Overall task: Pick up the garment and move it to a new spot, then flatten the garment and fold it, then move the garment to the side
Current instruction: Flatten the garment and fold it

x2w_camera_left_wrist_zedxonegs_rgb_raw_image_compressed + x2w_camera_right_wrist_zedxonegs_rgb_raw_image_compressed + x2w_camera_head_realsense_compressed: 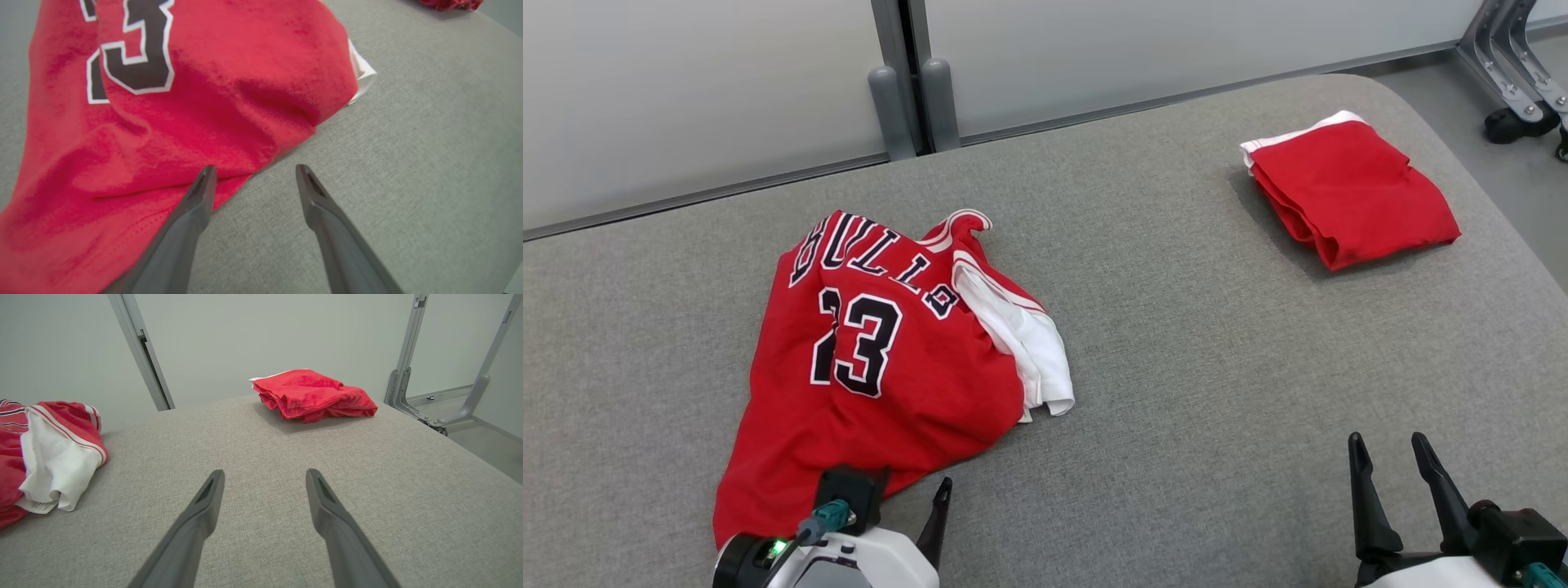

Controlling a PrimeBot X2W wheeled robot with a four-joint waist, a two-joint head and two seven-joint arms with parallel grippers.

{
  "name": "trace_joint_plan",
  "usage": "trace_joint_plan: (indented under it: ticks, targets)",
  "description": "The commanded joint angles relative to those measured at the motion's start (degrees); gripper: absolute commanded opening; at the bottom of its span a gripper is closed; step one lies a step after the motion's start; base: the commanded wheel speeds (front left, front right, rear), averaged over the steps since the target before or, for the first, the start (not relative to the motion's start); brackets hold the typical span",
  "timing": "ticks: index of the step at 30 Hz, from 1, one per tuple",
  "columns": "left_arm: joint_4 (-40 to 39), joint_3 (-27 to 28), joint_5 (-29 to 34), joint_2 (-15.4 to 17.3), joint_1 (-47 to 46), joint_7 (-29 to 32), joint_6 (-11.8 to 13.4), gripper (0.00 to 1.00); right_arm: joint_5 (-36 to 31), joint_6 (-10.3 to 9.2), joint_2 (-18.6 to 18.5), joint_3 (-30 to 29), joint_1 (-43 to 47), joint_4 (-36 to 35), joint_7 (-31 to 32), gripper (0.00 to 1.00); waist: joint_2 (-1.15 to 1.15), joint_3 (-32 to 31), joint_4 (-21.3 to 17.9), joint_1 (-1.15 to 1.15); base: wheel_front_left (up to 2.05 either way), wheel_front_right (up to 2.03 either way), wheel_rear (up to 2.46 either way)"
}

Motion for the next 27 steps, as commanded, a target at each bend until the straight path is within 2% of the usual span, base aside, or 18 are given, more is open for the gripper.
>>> trace_joint_plan:
  ticks: [1, 6, 8, 9, 10, 15, 18, 21, 23, 25, 27]
  targets:
    - [-0.6, 0.0, 0.8, 1.1, 0.2, 1.1, 0.8, 1.0, 0.0, -0.01, -0.3, 0.1, -0.3, -0.2, -0.3, 1.0, 0.0, 0.7, -0.1, 0.0, 0.0, 0.0, 0.0]
    - [2.1, -0.4, 1.2, 2.4, -1.2, 3.2, 0.7, 1.0, 0.2, 0.0, -0.3, 0.2, -0.9, -0.2, -0.3, 1.0, 0.0, 2.0, -0.3, 0.0, 0.0, 0.0, 0.0]
    - [4.2, -0.7, 1.4, 2.8, -2.3, 3.8, 0.0, 0.5, 0.3, 0.0, -0.3, 0.2, -1.1, -0.2, -0.3, 1.0, 0.0, 2.3, -0.3, 0.0, 0.0, 0.0, 0.0]
    - [5.2, -1.0, 1.4, 2.8, -2.6, 4.2, -0.5, 0.13, 0.3, 0.0, -0.3, 0.2, -1.2, -0.1, -0.3, 1.0, 0.0, 2.4, -0.3, 0.0, 0.0, 0.0, 0.0]
    - [6.4, -1.4, 1.6, 3.0, -2.9, 4.3, -0.9, 0.0, 0.4, -0.01, -0.3, 0.1, -1.3, 0.0, -0.3, 1.0, 0.0, 2.5, -0.3, 0.0, 0.0, 0.0, 0.0]
    - [9.0, -0.6, 0.9, 3.1, -4.6, 2.4, -2.1, 0.0, 0.4, -0.01, -0.3, -0.3, -1.2, 0.4, -0.3, 1.0, 0.0, 2.0, 0.8, 0.0, 0.0, 0.0, 0.0]
    - [6.7, 0.7, -2.1, 2.1, -3.9, 1.8, -3.4, 0.0, 0.4, -0.01, -0.3, 0.0, -1.3, 0.7, -0.3, 1.0, 0.0, 1.3, 1.3, 0.0, 0.0, 0.0, 0.0]
    - [-0.8, 2.9, -7.6, 0.8, -2.5, 1.4, -5.6, 0.0, 0.3, -0.01, -0.3, -0.4, -0.6, 0.8, -0.3, 1.0, 0.0, 0.3, 2.1, 0.0, 0.0, 0.0, 0.0]
    - [-7.4, 4.6, -10.1, 1.6, -1.7, 1.9, -6.2, 0.0, -0.1, 0.0, -0.3, -0.7, 0.1, 0.8, -0.3, 1.0, 0.0, -0.5, 2.7, 0.0, 0.0, 0.0, 0.0]
    - [-14.0, 6.3, -11.7, 2.7, -0.7, 2.6, -5.6, 0.0, -0.2, 0.0, -0.3, -1.0, 0.5, 0.9, -0.3, 1.0, 0.0, -1.1, 3.3, 0.0, 0.0, 0.0, 0.0]
    - [-17.1, 7.5, -12.5, 3.2, -0.2, 2.9, -4.9, 0.0, -0.4, 0.0, -0.3, -1.1, 0.7, 0.9, -0.3, 1.0, 0.0, -1.4, 3.5, 0.0, 0.0, 0.0, 0.0]
